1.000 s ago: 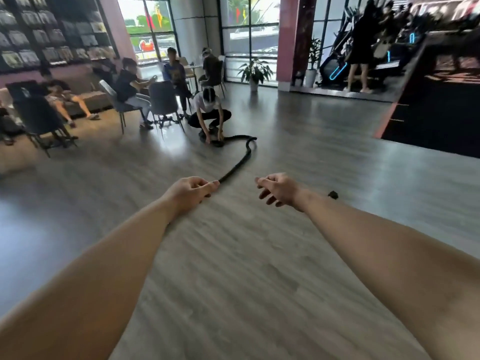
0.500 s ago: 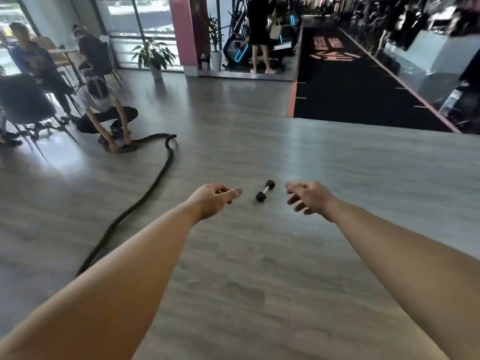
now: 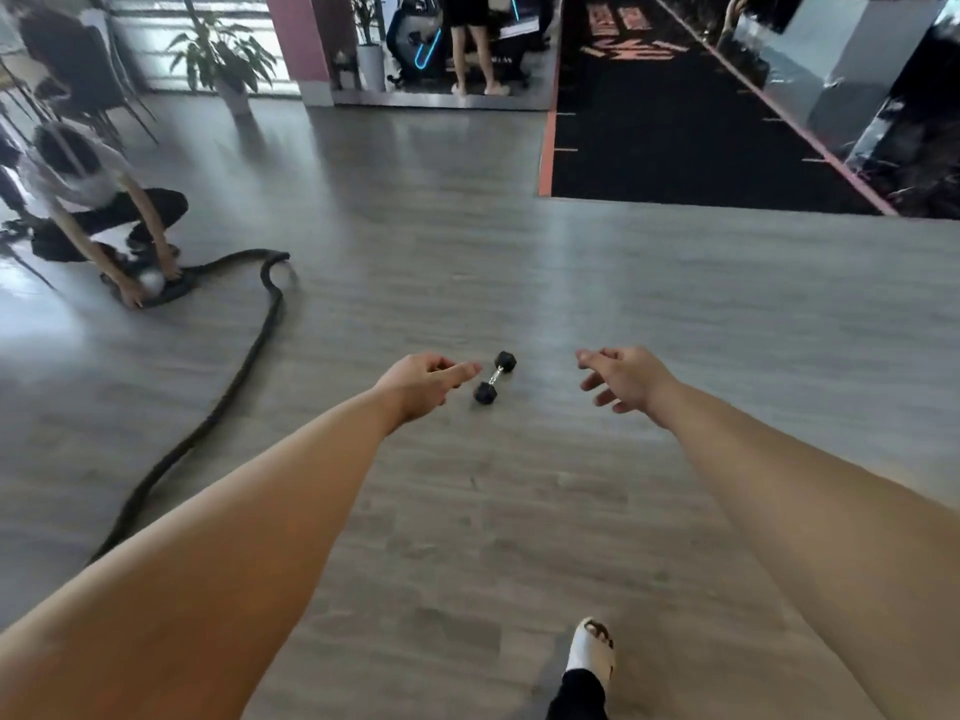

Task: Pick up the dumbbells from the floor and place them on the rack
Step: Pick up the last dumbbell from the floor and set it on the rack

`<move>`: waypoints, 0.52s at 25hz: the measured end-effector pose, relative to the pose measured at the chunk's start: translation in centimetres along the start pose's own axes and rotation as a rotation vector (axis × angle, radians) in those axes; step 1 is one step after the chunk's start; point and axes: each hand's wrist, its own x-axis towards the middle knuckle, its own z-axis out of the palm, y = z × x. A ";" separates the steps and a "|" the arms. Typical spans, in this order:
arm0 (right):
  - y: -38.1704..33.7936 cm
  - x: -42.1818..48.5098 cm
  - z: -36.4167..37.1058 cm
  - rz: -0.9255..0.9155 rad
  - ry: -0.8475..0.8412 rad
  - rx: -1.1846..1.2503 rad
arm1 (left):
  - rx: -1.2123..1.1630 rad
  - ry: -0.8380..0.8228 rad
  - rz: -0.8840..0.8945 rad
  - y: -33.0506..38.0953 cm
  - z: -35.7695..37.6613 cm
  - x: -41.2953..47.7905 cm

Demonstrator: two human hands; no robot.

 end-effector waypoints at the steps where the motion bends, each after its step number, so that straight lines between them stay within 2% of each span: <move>1: -0.3 3.0 -1.1 -0.009 -0.006 -0.008 | -0.003 0.014 -0.013 0.8 0.5 2.6; 8: -4.7 22.7 -6.7 -0.041 -0.169 -0.178 | -0.078 0.103 -0.170 6.0 1.5 18.1; 13: -7.7 36.4 -5.7 -0.077 -0.244 -0.250 | -0.147 0.142 -0.275 6.5 -0.2 29.2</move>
